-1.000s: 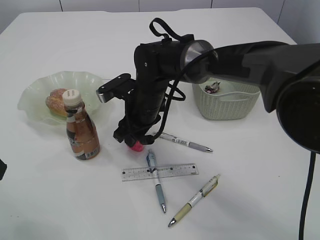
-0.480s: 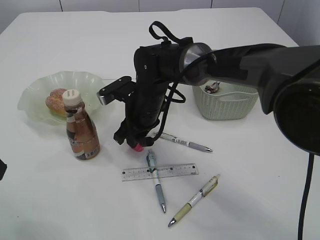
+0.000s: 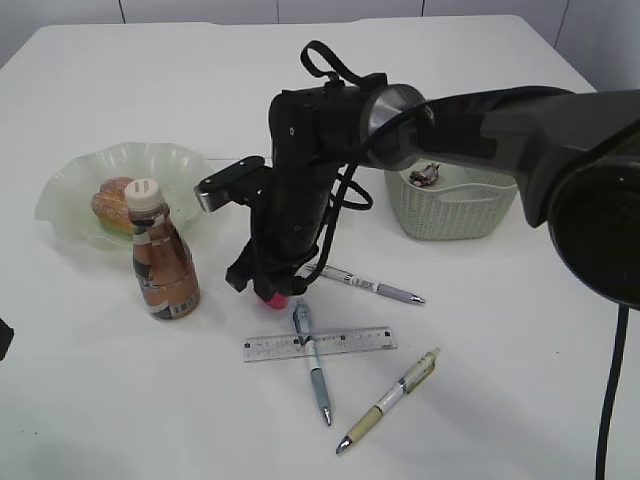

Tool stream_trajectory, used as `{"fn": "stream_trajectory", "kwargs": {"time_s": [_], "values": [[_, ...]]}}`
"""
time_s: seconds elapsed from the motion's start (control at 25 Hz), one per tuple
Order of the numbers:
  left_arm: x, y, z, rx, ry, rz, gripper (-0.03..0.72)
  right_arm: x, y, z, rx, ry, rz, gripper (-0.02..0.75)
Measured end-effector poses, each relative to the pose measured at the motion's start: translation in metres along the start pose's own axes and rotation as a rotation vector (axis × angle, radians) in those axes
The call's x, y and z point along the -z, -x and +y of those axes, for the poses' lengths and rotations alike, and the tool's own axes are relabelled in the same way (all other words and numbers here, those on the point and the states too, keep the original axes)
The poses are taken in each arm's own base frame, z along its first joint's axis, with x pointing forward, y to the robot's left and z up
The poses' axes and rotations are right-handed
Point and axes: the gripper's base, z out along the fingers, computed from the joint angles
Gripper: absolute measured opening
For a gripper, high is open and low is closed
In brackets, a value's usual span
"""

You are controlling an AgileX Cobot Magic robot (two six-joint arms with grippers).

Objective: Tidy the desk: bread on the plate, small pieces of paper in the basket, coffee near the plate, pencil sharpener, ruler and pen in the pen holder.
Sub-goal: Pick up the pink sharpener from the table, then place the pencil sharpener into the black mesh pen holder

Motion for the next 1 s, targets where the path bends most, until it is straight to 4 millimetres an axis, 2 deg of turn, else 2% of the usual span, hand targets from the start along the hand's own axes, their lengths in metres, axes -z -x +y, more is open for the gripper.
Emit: {"fn": "stream_trajectory", "kwargs": {"time_s": [0.12,0.32,0.72,0.84,1.0], "values": [[0.000,0.000,0.000,0.000,0.000,0.000,0.370,0.003,-0.002,0.001,-0.006,0.016,0.027,0.206],[0.000,-0.002,0.000,-0.001,-0.001,0.019,0.366,0.031,0.001,-0.004,-0.036,0.029,-0.027,0.205],[0.000,-0.001,0.000,-0.005,-0.001,0.014,0.298,0.106,-0.008,-0.066,-0.240,0.044,-0.249,0.205],[0.000,-0.001,0.000,-0.007,-0.001,0.014,0.283,0.115,-0.008,-0.084,-0.314,0.058,-0.353,0.205],[0.000,-0.001,0.000,-0.007,-0.001,0.015,0.277,0.122,-0.003,-0.098,-0.369,0.026,-0.480,0.205]]}}
